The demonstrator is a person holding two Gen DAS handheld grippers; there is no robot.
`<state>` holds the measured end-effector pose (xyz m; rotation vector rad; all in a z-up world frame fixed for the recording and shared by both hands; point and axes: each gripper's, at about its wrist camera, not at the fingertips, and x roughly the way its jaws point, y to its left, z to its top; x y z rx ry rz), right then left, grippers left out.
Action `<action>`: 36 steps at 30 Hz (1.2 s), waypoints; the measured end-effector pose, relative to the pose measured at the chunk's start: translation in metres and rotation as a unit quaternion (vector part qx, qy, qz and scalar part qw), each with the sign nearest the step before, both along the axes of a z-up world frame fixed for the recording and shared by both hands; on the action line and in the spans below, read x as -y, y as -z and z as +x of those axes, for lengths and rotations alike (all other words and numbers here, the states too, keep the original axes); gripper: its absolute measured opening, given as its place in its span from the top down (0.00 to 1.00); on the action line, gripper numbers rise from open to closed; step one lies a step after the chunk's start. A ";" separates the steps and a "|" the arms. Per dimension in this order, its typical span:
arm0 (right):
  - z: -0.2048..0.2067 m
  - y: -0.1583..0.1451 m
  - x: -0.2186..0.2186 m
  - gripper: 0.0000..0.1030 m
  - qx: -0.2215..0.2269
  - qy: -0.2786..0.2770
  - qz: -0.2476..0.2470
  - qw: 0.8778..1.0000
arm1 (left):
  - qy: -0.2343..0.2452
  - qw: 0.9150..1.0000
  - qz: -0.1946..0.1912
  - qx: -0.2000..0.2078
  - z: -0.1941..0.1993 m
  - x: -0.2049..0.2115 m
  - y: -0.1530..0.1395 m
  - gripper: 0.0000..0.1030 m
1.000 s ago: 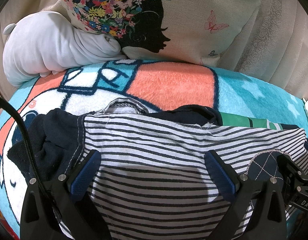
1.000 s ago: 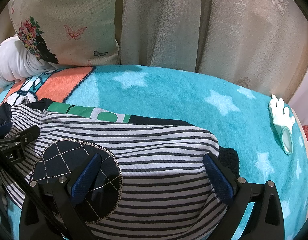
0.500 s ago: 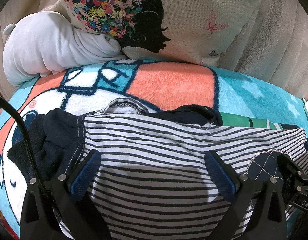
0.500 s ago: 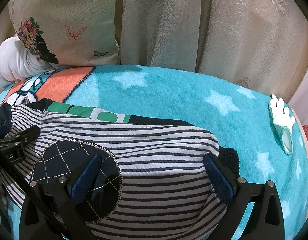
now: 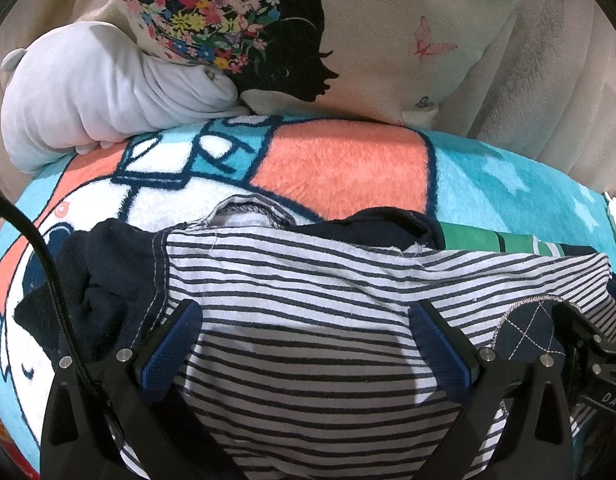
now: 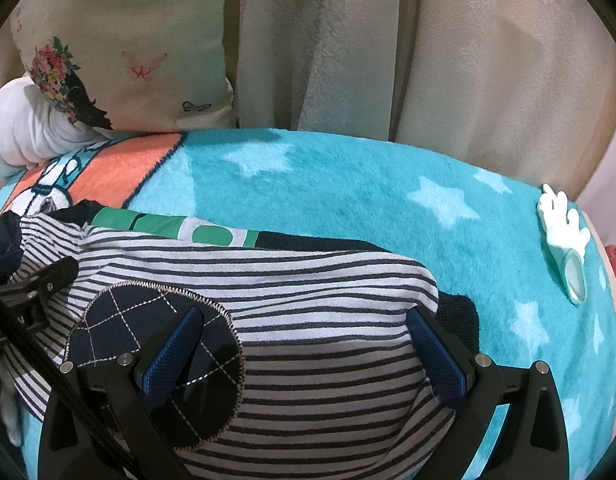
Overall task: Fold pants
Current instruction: 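Grasp the navy end of the striped pants with the right gripper and lift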
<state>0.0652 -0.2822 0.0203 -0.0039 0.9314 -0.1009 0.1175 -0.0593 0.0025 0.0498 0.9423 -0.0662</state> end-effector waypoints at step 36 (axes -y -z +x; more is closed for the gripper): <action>-0.036 -0.057 0.025 0.82 0.106 -0.015 0.197 0.975 | -0.095 0.981 -0.101 0.134 -0.119 -0.155 -0.097 0.05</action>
